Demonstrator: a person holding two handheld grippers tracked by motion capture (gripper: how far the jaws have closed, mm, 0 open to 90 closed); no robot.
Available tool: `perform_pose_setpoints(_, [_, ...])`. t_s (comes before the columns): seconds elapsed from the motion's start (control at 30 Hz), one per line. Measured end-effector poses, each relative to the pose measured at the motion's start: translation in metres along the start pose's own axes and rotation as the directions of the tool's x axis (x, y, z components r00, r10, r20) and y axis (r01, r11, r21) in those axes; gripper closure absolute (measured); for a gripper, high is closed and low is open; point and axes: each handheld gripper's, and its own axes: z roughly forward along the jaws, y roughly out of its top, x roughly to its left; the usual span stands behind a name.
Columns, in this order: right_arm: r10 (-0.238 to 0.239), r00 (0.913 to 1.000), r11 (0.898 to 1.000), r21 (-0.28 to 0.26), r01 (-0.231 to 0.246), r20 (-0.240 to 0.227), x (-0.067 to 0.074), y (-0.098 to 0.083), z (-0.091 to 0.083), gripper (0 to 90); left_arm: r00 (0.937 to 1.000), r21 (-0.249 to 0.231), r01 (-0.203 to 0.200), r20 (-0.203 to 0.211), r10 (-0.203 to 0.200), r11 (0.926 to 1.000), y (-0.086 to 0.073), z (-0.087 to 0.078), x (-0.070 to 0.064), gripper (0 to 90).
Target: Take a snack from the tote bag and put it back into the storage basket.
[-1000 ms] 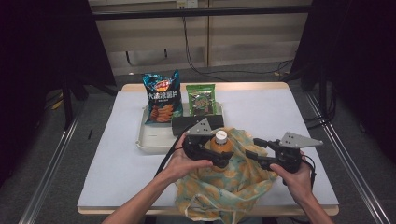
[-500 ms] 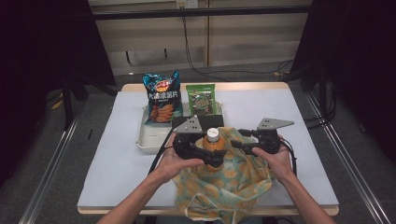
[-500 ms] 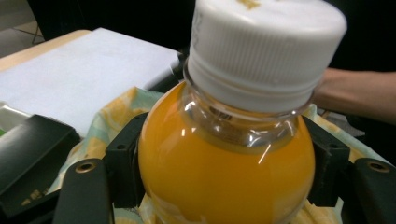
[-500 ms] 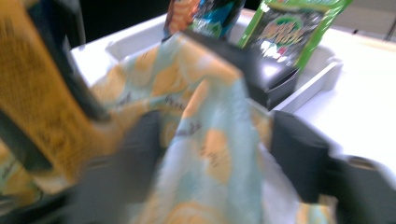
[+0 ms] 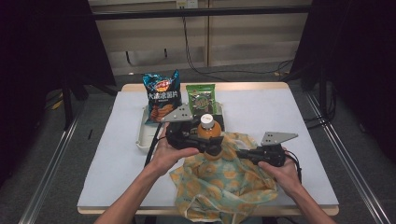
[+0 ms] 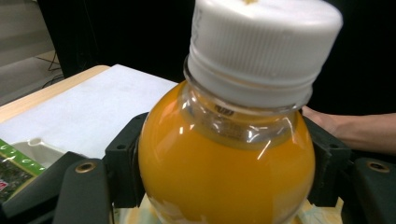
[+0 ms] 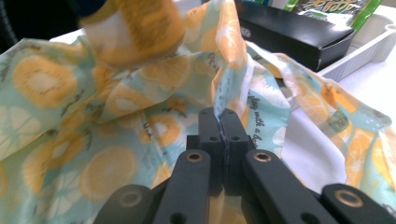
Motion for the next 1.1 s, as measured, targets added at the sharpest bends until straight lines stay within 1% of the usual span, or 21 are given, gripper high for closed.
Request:
perform_pose_setpoints(0.07, [0.000,1.0000,1.000,0.003,0.000,0.000,0.002,-0.004,-0.006,90.0,0.9998,0.010,-0.005,-0.018,0.005,0.9999,0.002,-0.004,0.003,30.3])
perform_pose_setpoints(0.17, [0.031,0.9995,1.000,-0.003,-0.031,0.000,0.002,-0.013,-0.015,90.0,0.9993,-0.013,0.002,-0.037,-0.002,0.9999,0.004,-0.010,0.006,30.3])
perform_pose_setpoints(0.23, [0.033,0.9994,0.999,-0.005,-0.033,0.010,0.002,-0.018,-0.020,90.0,0.9990,-0.013,0.003,-0.043,-0.003,0.9999,0.005,-0.013,0.009,30.3])
perform_pose_setpoints(0.3, [0.043,0.9990,0.999,-0.023,-0.042,0.015,0.000,-0.019,-0.027,90.0,0.9990,-0.022,0.011,-0.042,-0.011,0.9997,0.005,-0.015,0.012,30.3])
perform_pose_setpoints(0.33, [0.047,0.9988,0.998,-0.033,-0.046,0.014,-0.001,-0.019,-0.029,90.0,0.9986,-0.019,0.012,-0.051,-0.013,0.9997,0.005,-0.017,0.013,30.3])
perform_pose_setpoints(0.37, [0.046,0.9988,0.998,-0.036,-0.045,0.015,-0.001,-0.019,-0.032,90.0,0.9982,-0.016,0.010,-0.059,-0.011,0.9998,0.005,-0.019,0.014,30.3])
perform_pose_setpoints(0.4, [0.043,0.9989,0.998,-0.037,-0.043,0.019,-0.001,-0.021,-0.034,90.0,0.9981,-0.022,0.015,-0.059,-0.017,0.9996,0.004,-0.020,0.015,30.3])
perform_pose_setpoints(0.53, [0.061,0.9974,0.997,-0.054,-0.059,0.038,-0.002,-0.026,-0.039,90.0,0.9968,-0.021,0.025,-0.076,-0.026,0.9995,0.002,-0.026,0.021,30.3])
perform_pose_setpoints(0.63, [0.058,0.9966,0.997,-0.058,-0.055,0.058,-0.003,-0.026,-0.044,90.0,0.9961,-0.020,0.029,-0.082,-0.030,0.9994,-0.002,-0.030,0.025,30.3])
perform_pose_setpoints(0.67, [0.062,0.9960,0.996,-0.066,-0.058,0.065,-0.004,-0.026,-0.046,90.0,0.9954,-0.015,0.030,-0.091,-0.031,0.9994,-0.003,-0.032,0.026,30.3])
perform_pose_setpoints(0.7, [0.063,0.9953,0.996,-0.073,-0.057,0.073,-0.006,-0.027,-0.047,90.0,0.9952,-0.019,0.038,-0.090,-0.039,0.9991,-0.004,-0.033,0.028,30.3])
perform_pose_setpoints(0.73, [0.070,0.9944,0.995,-0.077,-0.064,0.079,-0.006,-0.027,-0.049,90.0,0.9949,-0.017,0.034,-0.094,-0.035,0.9993,-0.005,-0.034,0.029,30.3])
perform_pose_setpoints(0.77, [0.067,0.9944,0.995,-0.075,-0.061,0.082,-0.007,-0.028,-0.050,90.0,0.9949,-0.018,0.038,-0.093,-0.039,0.9991,-0.006,-0.036,0.030,30.3])
perform_pose_setpoints(0.8, [0.067,0.9944,0.995,-0.078,-0.060,0.082,-0.007,-0.029,-0.050,90.0,0.9940,-0.004,0.035,-0.103,-0.035,0.9994,-0.006,-0.037,0.031,30.3])
perform_pose_setpoints(0.83, [0.065,0.9951,0.995,-0.078,-0.060,0.074,-0.006,-0.029,-0.050,90.0,0.9942,-0.009,0.033,-0.102,-0.033,0.9994,-0.007,-0.038,0.032,30.3])
perform_pose_setpoints(0.87, [0.060,0.9953,0.995,-0.082,-0.053,0.076,-0.005,-0.030,-0.050,90.0,0.9934,0.002,0.032,-0.110,-0.032,0.9995,-0.008,-0.040,0.033,30.3])
perform_pose_setpoints(0.9, [0.060,0.9956,0.995,-0.082,-0.054,0.072,-0.004,-0.031,-0.051,90.0,0.9932,-0.008,0.041,-0.108,-0.041,0.9991,-0.009,-0.041,0.034,30.3])
perform_pose_setpoints(0.93, [0.055,0.9957,0.995,-0.085,-0.049,0.074,-0.003,-0.031,-0.052,90.0,0.9922,-0.005,0.042,-0.117,-0.042,0.9991,-0.010,-0.043,0.036,30.3])
perform_pose_setpoints(0.97, [0.054,0.9957,0.995,-0.088,-0.048,0.075,-0.001,-0.031,-0.054,90.0,0.9922,-0.010,0.050,-0.114,-0.051,0.9987,-0.011,-0.045,0.038,30.3])
perform_pose_setpoints(1.03, [0.057,0.9948,0.994,-0.103,-0.049,0.084,0.000,-0.031,-0.059,90.0,0.9898,-0.003,0.053,-0.132,-0.053,0.9986,-0.013,-0.047,0.041,30.3])
perform_pose_setpoints(1.1, [0.060,0.9934,0.993,-0.105,-0.050,0.098,-0.001,-0.032,-0.061,90.0,0.9879,-0.009,0.059,-0.143,-0.060,0.9982,-0.014,-0.050,0.044,30.3])
